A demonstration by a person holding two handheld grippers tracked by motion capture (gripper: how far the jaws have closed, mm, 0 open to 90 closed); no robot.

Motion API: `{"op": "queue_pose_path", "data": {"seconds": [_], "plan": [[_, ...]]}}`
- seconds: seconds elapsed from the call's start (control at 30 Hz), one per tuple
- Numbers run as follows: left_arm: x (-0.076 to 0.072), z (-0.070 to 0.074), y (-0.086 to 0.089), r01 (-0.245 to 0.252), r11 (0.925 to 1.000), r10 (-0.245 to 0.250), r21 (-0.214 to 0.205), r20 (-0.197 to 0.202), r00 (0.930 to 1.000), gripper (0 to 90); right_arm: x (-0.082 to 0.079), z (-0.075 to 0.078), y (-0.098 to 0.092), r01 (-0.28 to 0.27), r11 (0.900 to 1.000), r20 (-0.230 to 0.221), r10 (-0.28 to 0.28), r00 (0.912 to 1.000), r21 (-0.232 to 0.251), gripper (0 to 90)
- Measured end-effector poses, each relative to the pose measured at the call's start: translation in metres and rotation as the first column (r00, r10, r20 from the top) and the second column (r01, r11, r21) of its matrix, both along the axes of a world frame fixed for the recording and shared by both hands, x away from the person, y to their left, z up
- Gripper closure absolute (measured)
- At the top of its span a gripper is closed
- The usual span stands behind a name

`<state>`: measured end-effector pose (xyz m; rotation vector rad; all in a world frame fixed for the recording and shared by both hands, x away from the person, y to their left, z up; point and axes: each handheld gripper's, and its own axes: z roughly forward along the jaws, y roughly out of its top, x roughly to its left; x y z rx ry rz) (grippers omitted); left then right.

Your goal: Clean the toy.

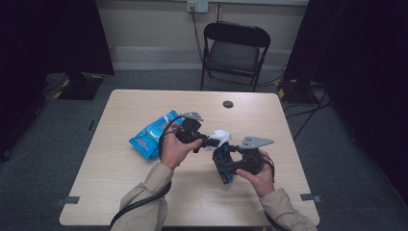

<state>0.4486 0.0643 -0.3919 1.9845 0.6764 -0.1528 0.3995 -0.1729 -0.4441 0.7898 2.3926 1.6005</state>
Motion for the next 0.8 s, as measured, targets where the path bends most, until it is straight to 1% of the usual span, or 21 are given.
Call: {"op": "queue_pose_path", "data": {"seconds": [0.03, 0.13, 0.33, 0.43, 0.47, 0.53, 0.67, 0.7, 0.8], "plan": [[-0.001, 0.0, 0.001, 0.001, 1.0, -0.001, -0.005, -0.007, 1.0, 82.9, 0.0, 0.0, -0.001, 0.006, 1.0, 0.003, -0.006, 1.0, 0.0, 25.4], [-0.004, -0.001, 0.004, 0.011, 0.9999, -0.011, -0.009, -0.009, 0.9999, 83.0, 0.001, -0.001, -0.003, 0.018, 0.9998, 0.0, -0.018, 0.9998, 0.004, 25.4], [-0.009, -0.006, 0.01, 0.022, 0.9997, -0.022, -0.009, -0.017, 0.9996, 82.9, 0.002, -0.001, -0.004, 0.025, 0.9997, 0.0, -0.025, 0.9997, -0.005, 25.4], [-0.012, -0.007, 0.012, 0.03, 0.9996, -0.03, -0.003, -0.016, 0.9994, 82.9, 0.002, -0.001, -0.005, 0.033, 0.9994, 0.0, -0.033, 0.9995, -0.009, 25.4], [-0.014, -0.007, 0.013, 0.03, 0.9995, -0.03, 0.002, -0.016, 0.9994, 82.9, 0.003, -0.001, -0.006, 0.042, 0.9991, 0.0, -0.042, 0.9991, -0.004, 25.4], [-0.016, -0.008, 0.015, 0.041, 0.9991, -0.041, 0.009, -0.021, 0.9989, 82.9, 0.004, -0.001, -0.007, 0.043, 0.9991, -0.002, -0.043, 0.9991, -0.001, 25.4], [-0.022, -0.011, 0.015, 0.059, 0.998, -0.059, 0.023, -0.019, 0.9981, 82.9, 0.006, -0.002, -0.01, 0.055, 0.9985, -0.008, -0.055, 0.9984, 0.005, 25.4], [-0.023, -0.012, 0.015, 0.066, 0.9975, -0.066, 0.024, -0.022, 0.9976, 82.9, 0.006, -0.002, -0.01, 0.057, 0.9984, -0.006, -0.057, 0.9984, -0.005, 25.4], [-0.026, -0.015, 0.015, 0.076, 0.9967, -0.075, 0.03, -0.026, 0.9968, 82.9, 0.007, -0.003, -0.01, 0.061, 0.9981, -0.008, -0.061, 0.9981, -0.001, 25.4]]}}
